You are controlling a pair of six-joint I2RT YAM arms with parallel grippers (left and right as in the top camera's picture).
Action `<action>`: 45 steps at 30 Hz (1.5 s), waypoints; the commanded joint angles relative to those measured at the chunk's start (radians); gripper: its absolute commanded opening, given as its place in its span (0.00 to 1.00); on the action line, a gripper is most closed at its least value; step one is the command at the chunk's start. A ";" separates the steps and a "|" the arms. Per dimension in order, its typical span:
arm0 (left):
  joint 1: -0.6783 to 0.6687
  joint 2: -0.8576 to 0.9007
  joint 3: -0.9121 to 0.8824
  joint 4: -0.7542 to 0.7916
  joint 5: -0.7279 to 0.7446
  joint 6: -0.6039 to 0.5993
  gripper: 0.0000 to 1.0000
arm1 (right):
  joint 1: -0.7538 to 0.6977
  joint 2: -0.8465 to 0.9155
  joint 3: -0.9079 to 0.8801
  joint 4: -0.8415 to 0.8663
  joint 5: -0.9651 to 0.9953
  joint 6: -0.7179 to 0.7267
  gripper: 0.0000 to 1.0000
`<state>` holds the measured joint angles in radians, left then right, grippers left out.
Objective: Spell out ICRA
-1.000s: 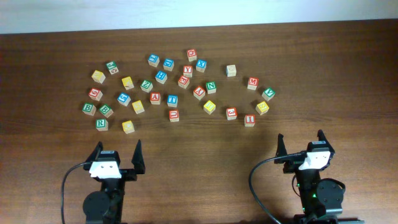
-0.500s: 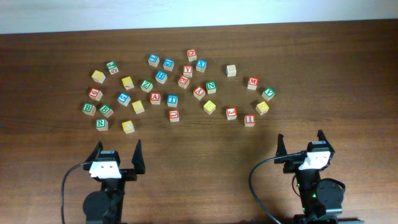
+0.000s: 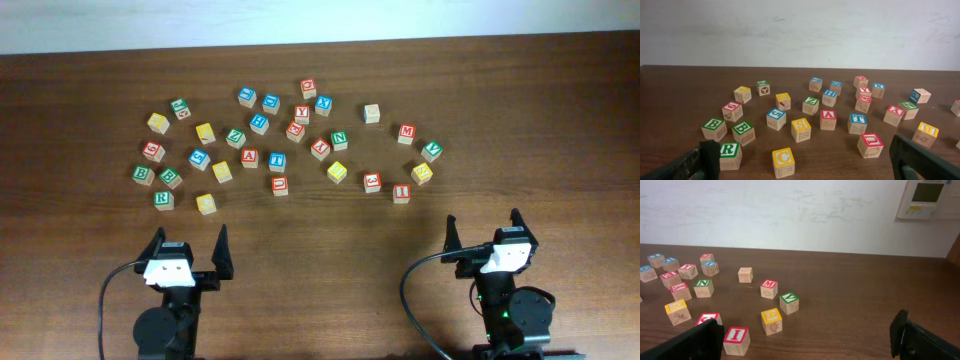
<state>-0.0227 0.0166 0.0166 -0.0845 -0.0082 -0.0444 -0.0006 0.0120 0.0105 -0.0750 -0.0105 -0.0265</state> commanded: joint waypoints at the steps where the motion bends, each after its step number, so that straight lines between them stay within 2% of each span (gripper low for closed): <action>1: 0.004 -0.011 -0.008 0.002 0.004 0.016 0.99 | -0.006 -0.006 -0.005 -0.006 0.015 0.005 0.98; 14: 0.004 -0.011 -0.007 0.011 0.026 -0.006 0.99 | -0.006 -0.006 -0.005 -0.006 0.015 0.005 0.98; 15: 0.003 -0.011 -0.007 0.021 0.174 -0.102 0.99 | -0.006 -0.006 -0.005 -0.006 0.016 0.005 0.98; 17: 0.003 -0.011 -0.006 0.051 0.570 -0.352 0.99 | -0.006 -0.006 -0.005 -0.006 0.016 0.005 0.98; 18: 0.003 -0.011 -0.006 0.076 0.670 -0.434 0.99 | -0.006 -0.006 -0.005 -0.006 0.016 0.005 0.98; 19: 0.003 -0.011 -0.006 0.095 0.704 -0.475 0.99 | -0.006 -0.006 -0.005 -0.006 0.016 0.005 0.98; 22: 0.004 -0.011 -0.006 0.121 0.662 -0.478 0.99 | -0.006 -0.006 -0.005 -0.006 0.016 0.005 0.98; 26: 0.004 -0.011 -0.006 0.039 0.415 -0.478 0.99 | -0.006 -0.006 -0.005 -0.006 0.016 0.005 0.98; 29: 0.004 -0.001 -0.006 0.026 0.340 -0.289 0.99 | -0.006 -0.006 -0.005 -0.006 0.015 0.005 0.98; 32: 0.004 0.026 -0.006 0.024 0.291 -0.218 0.99 | -0.006 -0.006 -0.005 -0.006 0.016 0.005 0.98; 36: 0.004 0.050 -0.006 0.015 0.093 -0.218 0.99 | -0.006 -0.006 -0.005 -0.006 0.016 0.005 0.98; 38: 0.004 0.050 -0.006 0.005 -0.077 -0.218 0.99 | -0.006 -0.006 -0.005 -0.006 0.016 0.005 0.98; 45: 0.004 0.050 -0.006 0.012 -0.113 -0.219 0.99 | -0.006 -0.006 -0.005 -0.006 0.016 0.005 0.99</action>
<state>-0.0208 0.0628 0.0166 -0.0750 -0.0872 -0.2790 -0.0006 0.0120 0.0105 -0.0750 -0.0101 -0.0261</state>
